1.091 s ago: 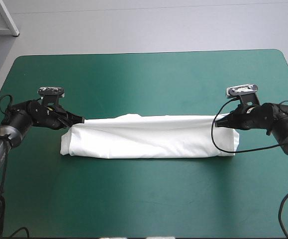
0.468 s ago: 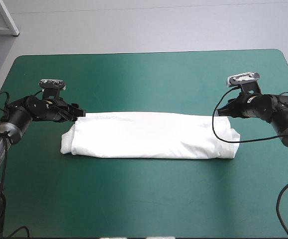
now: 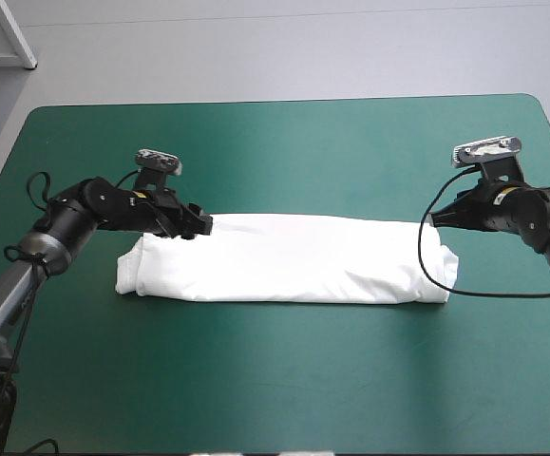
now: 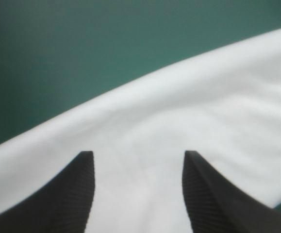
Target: Fold the cloth
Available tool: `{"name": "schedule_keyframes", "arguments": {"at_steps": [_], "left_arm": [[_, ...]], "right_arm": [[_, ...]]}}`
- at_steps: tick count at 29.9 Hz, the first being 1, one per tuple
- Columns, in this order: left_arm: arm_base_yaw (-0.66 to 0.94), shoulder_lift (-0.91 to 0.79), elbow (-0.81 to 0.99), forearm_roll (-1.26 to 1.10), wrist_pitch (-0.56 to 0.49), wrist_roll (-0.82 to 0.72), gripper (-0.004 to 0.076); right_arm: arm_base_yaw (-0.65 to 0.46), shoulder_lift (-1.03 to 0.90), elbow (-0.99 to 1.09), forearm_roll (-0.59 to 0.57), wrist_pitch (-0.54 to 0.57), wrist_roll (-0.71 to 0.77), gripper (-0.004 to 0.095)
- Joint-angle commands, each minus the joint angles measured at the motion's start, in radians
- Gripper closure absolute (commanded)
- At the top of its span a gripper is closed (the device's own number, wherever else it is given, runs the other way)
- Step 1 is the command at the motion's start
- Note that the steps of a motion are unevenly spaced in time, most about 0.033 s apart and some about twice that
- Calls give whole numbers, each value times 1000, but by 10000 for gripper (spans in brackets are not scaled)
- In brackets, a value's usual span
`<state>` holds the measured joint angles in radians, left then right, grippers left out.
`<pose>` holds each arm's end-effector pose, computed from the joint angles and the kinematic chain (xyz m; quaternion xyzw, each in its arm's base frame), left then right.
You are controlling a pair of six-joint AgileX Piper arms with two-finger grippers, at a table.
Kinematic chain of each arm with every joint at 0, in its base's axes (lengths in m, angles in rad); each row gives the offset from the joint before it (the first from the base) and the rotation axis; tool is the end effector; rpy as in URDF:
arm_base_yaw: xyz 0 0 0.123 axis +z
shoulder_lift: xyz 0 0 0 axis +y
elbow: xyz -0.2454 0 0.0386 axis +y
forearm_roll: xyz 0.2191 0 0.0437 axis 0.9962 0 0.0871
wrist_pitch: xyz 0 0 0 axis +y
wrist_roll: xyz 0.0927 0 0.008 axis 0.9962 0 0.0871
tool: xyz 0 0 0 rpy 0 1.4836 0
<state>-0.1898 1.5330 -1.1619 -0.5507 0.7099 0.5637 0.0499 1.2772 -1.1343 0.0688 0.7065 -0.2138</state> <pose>0.2911 -0.0883 0.2615 0.2025 0.9120 -0.1737 0.3115 0.2557 0.0169 0.3169 -0.1057 0.9129 -0.0015 0.3943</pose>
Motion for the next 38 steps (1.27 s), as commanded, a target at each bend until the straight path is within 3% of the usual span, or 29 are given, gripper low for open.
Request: {"name": "schedule_keyframes", "arguments": {"at_steps": [1,4,5,12,19,22,28,30,38], "left_arm": [[-98,-30,-34,-45,-69,4,468],[-175,-10,-34,-70,-124,4,685],[-196,0,-34,-91,-141,15,700],[-259,132,-34,-342,-119,136,705],[-263,262,-34,-367,-84,164,705],[-263,299,-34,-369,-49,169,705],[-263,320,-34,-374,-19,184,705],[-263,320,-34,-374,-19,184,705],[-263,320,-34,-372,-19,187,705]], "right_arm": [[-34,-105,-32,-12,-39,1,743],[-77,-160,-32,-22,-35,3,775],[-92,-175,-32,-20,-32,5,784],[-147,-200,-29,-5,-2,34,860],[-147,-132,-18,105,73,17,847],[-147,-86,4,160,116,-6,739],[-147,9,11,189,149,-20,273],[-147,37,11,194,158,-20,186],[-147,177,12,330,177,-120,221]]}}
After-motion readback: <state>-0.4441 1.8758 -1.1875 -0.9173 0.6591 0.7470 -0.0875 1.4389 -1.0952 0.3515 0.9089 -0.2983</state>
